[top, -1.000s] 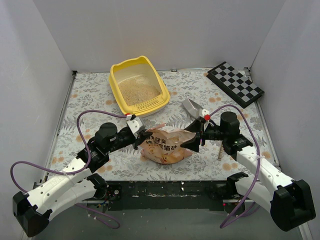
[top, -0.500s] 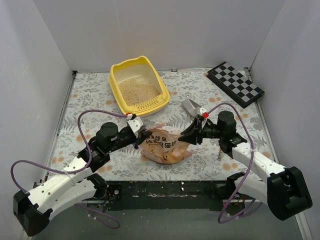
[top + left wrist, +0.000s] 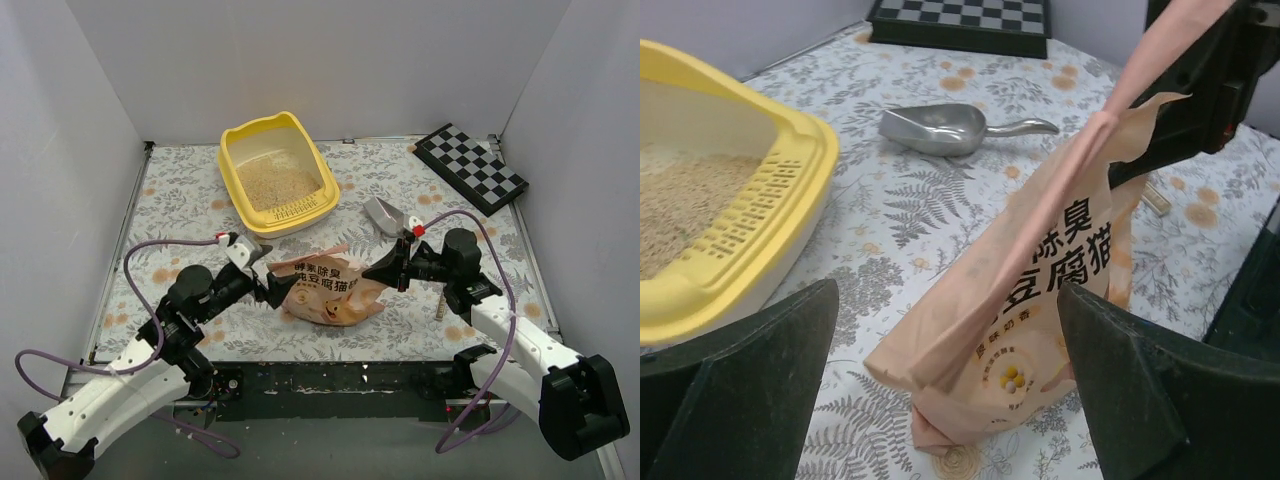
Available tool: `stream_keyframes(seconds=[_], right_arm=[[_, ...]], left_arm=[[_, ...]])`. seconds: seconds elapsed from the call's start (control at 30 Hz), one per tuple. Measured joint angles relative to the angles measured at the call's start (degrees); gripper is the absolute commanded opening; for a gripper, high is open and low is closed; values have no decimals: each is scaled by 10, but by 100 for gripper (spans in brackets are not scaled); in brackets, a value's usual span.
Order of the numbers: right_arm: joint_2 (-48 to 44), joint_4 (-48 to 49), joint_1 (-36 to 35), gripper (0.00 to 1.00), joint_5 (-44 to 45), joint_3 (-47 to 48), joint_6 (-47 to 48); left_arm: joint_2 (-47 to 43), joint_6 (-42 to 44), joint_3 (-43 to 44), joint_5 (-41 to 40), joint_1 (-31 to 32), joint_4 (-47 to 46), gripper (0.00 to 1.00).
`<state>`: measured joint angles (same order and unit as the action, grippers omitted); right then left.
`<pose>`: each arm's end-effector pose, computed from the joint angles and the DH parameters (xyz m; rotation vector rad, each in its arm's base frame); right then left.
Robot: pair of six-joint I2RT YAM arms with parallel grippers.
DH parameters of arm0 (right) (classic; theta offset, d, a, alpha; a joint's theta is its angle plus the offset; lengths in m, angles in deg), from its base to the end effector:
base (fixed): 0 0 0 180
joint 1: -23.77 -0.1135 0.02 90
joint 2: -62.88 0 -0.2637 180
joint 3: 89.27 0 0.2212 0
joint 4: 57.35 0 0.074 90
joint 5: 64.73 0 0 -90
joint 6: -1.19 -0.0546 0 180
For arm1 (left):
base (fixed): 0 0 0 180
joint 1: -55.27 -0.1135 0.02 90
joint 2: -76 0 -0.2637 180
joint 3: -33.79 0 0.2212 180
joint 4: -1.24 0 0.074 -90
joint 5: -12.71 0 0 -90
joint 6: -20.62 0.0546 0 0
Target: Fill the litter box with clean litter
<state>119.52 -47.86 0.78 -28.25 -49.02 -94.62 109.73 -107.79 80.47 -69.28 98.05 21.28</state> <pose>0.1604 0.1158 0.2585 -0.9598 1.4967 1.1506 0.1000 -0.1029 0.2937 0.1833 1.8286 -1.1518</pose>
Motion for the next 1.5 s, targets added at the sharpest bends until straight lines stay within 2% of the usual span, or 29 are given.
stream_keyframes(seconds=[0.17, 0.33, 0.57, 0.87, 1.0, 1.17, 1.23, 1.37, 1.5], right_arm=[[-38, -33, 17, 1, 13, -4, 2], [-41, -43, 20, 1, 14, -5, 0], [-41, -38, 21, 1, 10, -8, -9], [-42, -12, 24, 1, 4, -19, -30], [-48, -10, 24, 1, 5, -24, -37], [-55, 4, 24, 1, 5, -34, -50], [-60, 12, 24, 1, 6, -42, -58], [-66, 28, 24, 1, 6, -54, -71], [-67, 40, 25, 1, 5, -61, -88]], left_arm=[[-77, -22, -44, -64, -3, -3, 98], [-85, -30, -69, -69, -3, -13, 98], [-37, -39, -81, -24, -14, -61, 98], [89, -56, -82, 62, -34, -161, 94], [131, -71, -82, 99, -45, -205, 83], [170, -95, -85, 151, -73, -262, 53], [181, -107, -87, 174, -90, -285, 38], [203, -135, -90, 227, -117, -329, 2], [220, -154, -91, 270, -127, -356, 0]])
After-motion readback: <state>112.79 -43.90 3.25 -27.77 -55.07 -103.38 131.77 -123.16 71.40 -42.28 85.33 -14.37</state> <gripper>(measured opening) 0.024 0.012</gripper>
